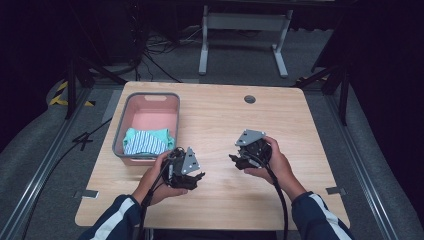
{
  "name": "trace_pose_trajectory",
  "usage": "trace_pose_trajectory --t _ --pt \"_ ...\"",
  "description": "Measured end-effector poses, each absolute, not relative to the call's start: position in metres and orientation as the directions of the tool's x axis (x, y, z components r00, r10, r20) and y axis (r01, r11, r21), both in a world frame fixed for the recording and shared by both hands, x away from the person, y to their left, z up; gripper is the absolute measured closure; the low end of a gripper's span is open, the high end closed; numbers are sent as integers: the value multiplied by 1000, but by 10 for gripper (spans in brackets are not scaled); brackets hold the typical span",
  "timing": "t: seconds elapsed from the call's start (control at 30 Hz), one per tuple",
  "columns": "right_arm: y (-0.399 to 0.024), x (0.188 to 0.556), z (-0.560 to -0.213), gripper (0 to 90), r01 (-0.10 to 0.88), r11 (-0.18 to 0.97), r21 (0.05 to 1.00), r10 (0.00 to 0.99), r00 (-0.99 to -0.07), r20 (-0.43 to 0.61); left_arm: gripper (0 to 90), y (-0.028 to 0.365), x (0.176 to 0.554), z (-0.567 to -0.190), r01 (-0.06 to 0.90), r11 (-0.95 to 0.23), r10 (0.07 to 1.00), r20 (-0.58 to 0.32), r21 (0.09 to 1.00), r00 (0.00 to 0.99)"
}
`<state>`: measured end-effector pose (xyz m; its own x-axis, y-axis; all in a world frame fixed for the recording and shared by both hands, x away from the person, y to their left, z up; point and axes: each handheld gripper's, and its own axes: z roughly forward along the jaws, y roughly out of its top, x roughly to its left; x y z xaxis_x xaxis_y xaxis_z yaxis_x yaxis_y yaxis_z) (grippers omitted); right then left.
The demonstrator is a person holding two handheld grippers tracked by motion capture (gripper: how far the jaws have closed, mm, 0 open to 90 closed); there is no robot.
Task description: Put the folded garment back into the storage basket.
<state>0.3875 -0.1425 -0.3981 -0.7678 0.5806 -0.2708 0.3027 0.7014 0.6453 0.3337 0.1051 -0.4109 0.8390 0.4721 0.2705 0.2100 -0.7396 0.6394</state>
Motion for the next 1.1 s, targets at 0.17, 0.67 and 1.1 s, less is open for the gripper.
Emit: trace_pose_trajectory --t 0.17,0.67,1.1 --pt "-160 380 -413 313 330 692 642 599 -759 -255 280 98 330 -426 207 -761 439 254 615 862" --pt "-224 343 -453 290 367 631 683 650 -731 -208 270 113 320 -456 226 -755 428 201 615 881" --pt "-283 319 -483 240 469 493 733 727 -685 -51 233 134 322 -474 297 -704 440 68 646 896"
